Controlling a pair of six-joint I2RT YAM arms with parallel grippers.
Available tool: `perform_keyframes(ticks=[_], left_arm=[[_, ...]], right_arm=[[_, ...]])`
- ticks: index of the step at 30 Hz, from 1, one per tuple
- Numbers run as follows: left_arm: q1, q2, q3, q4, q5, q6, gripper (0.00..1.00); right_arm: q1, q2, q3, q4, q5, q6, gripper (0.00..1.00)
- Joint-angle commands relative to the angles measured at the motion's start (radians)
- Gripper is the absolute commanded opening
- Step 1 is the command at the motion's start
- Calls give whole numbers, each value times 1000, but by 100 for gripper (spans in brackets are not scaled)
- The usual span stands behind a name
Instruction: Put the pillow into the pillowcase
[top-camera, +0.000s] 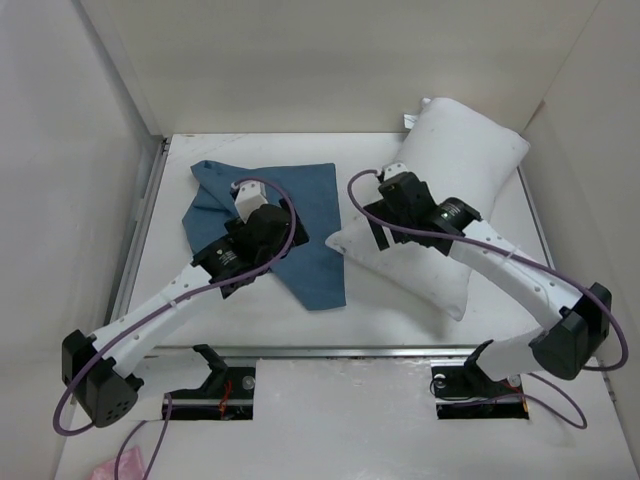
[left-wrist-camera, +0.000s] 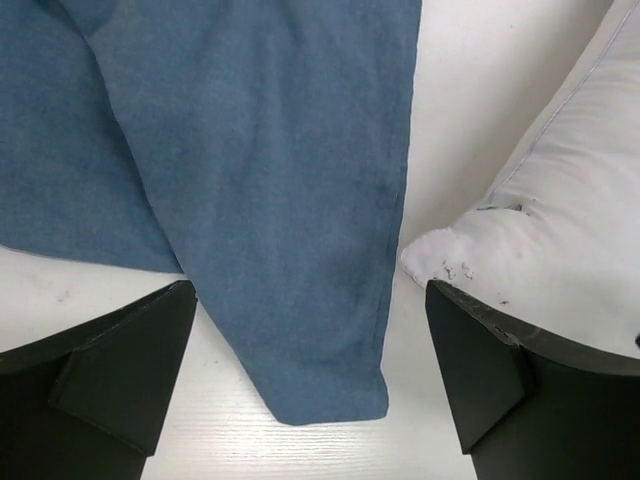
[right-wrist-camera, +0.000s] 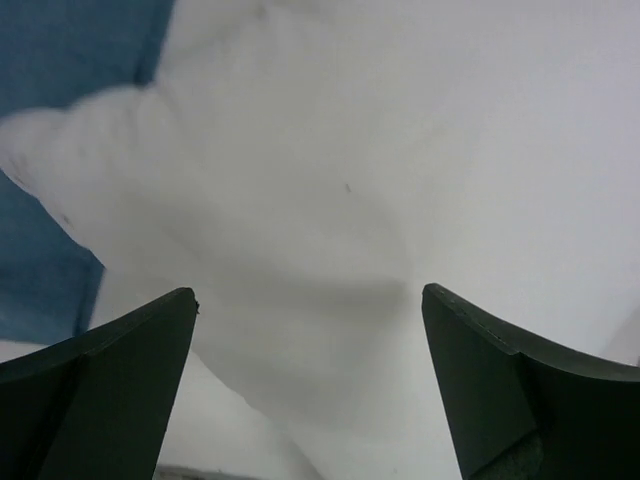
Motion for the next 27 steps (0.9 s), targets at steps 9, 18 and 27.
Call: perform_keyframes(ticks=[9, 18, 27], left_arm=[[9, 6, -23, 50, 97, 62, 100], [9, 50, -2, 52, 95, 98, 100], [9, 292, 90, 105, 130, 188, 91]], right_arm=[[-3, -7, -195, 182, 56, -85, 100], [-111, 90, -254, 519, -4, -30, 20], [-189, -195, -154, 645, -8, 69, 0]])
